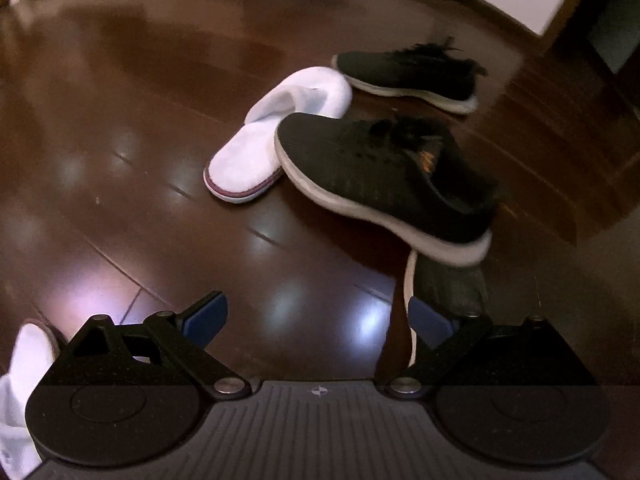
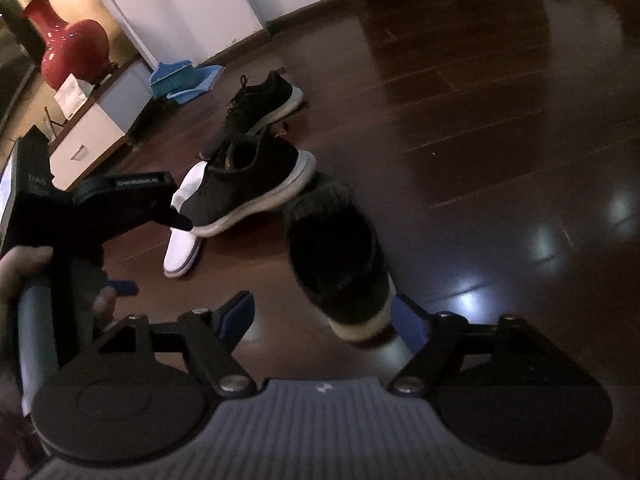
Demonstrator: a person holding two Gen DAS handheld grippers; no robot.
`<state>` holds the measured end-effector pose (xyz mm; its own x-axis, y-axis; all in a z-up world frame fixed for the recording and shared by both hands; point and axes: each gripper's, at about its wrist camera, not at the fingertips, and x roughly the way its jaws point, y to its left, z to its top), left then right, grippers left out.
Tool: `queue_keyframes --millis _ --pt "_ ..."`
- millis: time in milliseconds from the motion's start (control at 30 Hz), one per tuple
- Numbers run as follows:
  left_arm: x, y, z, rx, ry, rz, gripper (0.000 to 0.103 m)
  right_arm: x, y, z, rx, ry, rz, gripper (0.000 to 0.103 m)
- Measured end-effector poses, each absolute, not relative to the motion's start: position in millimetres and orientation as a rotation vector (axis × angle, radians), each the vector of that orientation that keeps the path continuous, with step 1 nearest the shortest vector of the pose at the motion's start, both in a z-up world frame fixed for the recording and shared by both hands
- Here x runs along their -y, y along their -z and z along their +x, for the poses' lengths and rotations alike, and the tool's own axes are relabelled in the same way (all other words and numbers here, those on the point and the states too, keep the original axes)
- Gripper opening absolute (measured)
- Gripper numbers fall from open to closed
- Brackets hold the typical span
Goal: Organize scattered shoes
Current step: 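Grasp a black knit sneaker from the pile with the left gripper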
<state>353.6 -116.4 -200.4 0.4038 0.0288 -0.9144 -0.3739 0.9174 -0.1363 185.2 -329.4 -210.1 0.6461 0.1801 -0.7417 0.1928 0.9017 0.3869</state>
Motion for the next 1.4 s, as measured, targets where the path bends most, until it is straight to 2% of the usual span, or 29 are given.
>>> queue_keyframes --millis 300,433,600,833,867,1000,1067,1133,1400 --pt "125.9 209.9 416.4 -1.157 -0.283 -0.452 0.099 323.7 199.4 228.2 -0.909 0.002 0.415 0.078" --pt "129.5 221.0 439.1 -1.156 -0.304 -0.463 0.096 326.3 201.2 238.9 -0.900 0.011 0.415 0.079" --pt "130.9 228.4 455.1 -1.152 -0.289 -0.539 0.093 333.3 209.6 238.2 -0.913 0.032 0.429 0.079" --pt "146.6 241.1 474.8 -1.167 -0.271 -0.508 0.092 342.0 222.4 230.9 -0.948 0.063 0.421 0.079" --pt "144.7 247.7 474.2 -1.182 -0.282 -0.514 0.084 343.2 224.2 229.8 -0.953 0.067 0.419 0.079" --pt "134.2 264.1 467.6 -1.223 -0.281 -0.523 0.076 343.8 226.7 228.4 -0.964 0.075 0.411 0.079" --pt "131.0 266.8 466.4 -1.237 -0.267 -0.506 0.048 343.3 227.1 228.1 -0.967 0.077 0.406 0.079" --pt "128.7 267.1 463.9 -1.246 -0.246 -0.505 0.038 342.8 227.5 227.9 -0.970 0.079 0.401 0.079" --pt "113.7 261.6 450.2 -1.274 -0.197 -0.466 0.028 341.4 231.6 228.6 -0.991 0.084 0.384 0.079"
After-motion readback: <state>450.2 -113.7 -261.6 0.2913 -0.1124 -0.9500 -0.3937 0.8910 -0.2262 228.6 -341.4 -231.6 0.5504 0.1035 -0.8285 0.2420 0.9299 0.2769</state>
